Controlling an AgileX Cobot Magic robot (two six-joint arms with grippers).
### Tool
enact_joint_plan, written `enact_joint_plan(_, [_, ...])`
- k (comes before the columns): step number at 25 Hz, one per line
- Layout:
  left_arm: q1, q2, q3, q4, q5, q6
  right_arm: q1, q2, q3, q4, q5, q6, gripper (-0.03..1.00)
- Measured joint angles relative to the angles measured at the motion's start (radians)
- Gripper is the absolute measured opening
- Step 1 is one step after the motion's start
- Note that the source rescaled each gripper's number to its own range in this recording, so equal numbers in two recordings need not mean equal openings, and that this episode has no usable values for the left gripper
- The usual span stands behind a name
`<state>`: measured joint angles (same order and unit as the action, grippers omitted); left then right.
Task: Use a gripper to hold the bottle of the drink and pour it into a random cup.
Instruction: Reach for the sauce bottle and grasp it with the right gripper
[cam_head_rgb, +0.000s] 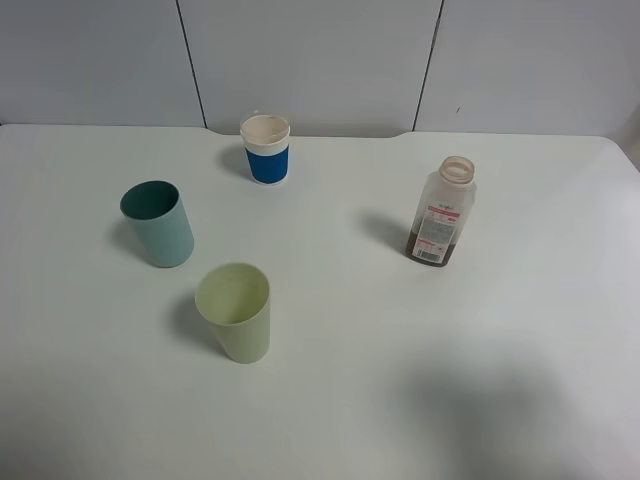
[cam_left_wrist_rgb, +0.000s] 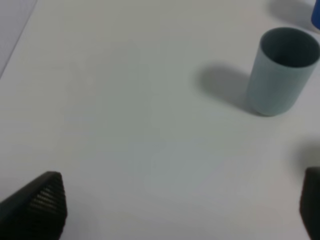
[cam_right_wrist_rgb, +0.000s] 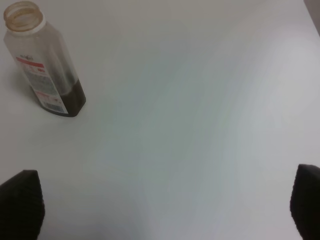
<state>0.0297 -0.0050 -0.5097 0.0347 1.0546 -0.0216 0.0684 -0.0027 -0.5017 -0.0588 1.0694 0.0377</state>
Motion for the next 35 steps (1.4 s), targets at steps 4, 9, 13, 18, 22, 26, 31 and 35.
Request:
enact_joint_plan(4, [0.0, 0.0, 0.0, 0.0, 0.0, 0.0, 0.0, 0.0, 0.0, 0.0, 0.0, 0.0, 1.0])
enact_joint_plan(9, [0.0, 0.0, 0.0, 0.0, 0.0, 0.0, 0.0, 0.0, 0.0, -0.004, 0.0, 0.006, 1.0])
enact_joint_plan(13, [0.0, 0.0, 0.0, 0.0, 0.0, 0.0, 0.0, 0.0, 0.0, -0.006, 0.0, 0.01, 1.0])
enact_joint_plan(18, [0.0, 0.0, 0.0, 0.0, 0.0, 0.0, 0.0, 0.005, -0.034, -0.009, -0.002, 0.01, 1.0])
enact_joint_plan(22, [0.0, 0.0, 0.0, 0.0, 0.0, 0.0, 0.001, 0.084, -0.11, -0.047, -0.017, 0.01, 1.0])
enact_joint_plan(26, [0.0, 0.0, 0.0, 0.0, 0.0, 0.0, 0.037, 0.199, -0.16, -0.069, -0.029, 0.01, 1.0])
enact_joint_plan(31, [0.0, 0.0, 0.0, 0.0, 0.0, 0.0, 0.067, 0.347, -0.182, -0.082, -0.073, 0.01, 1.0])
enact_joint_plan(35, [0.0, 0.0, 0.0, 0.0, 0.0, 0.0, 0.07, 0.456, -0.182, -0.081, -0.116, 0.01, 1.0])
